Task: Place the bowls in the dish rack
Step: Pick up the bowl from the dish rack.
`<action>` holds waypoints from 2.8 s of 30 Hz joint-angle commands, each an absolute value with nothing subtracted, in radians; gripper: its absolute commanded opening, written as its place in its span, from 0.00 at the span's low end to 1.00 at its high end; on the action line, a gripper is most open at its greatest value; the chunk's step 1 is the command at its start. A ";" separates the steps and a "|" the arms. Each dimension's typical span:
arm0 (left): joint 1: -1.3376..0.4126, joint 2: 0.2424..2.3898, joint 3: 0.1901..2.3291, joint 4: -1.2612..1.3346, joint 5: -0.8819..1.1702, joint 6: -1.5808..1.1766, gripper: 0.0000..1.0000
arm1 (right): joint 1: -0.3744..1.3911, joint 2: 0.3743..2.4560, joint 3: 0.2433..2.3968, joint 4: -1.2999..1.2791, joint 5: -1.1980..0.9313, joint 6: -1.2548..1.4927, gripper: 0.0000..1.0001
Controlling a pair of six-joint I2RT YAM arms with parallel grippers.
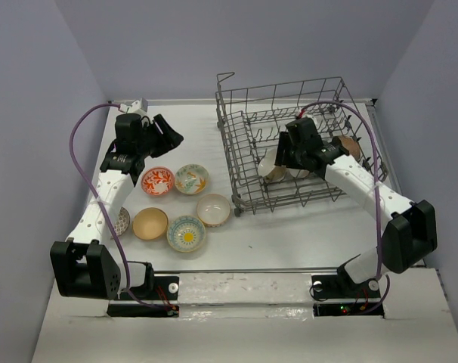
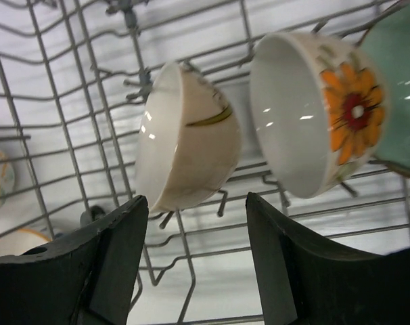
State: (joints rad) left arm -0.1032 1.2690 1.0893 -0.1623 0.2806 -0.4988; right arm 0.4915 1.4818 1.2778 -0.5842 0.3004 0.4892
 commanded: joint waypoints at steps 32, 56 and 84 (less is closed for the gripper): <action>-0.106 1.243 1.115 -0.137 0.282 -0.483 0.64 | 0.449 1.525 1.134 -0.408 0.186 0.772 0.90; -0.107 1.252 1.109 -0.132 0.282 -0.482 0.64 | 0.449 1.591 1.101 -0.284 0.218 0.772 0.80; -0.106 1.259 1.106 -0.127 0.281 -0.485 0.64 | 0.449 1.520 1.189 -0.308 0.302 0.534 0.50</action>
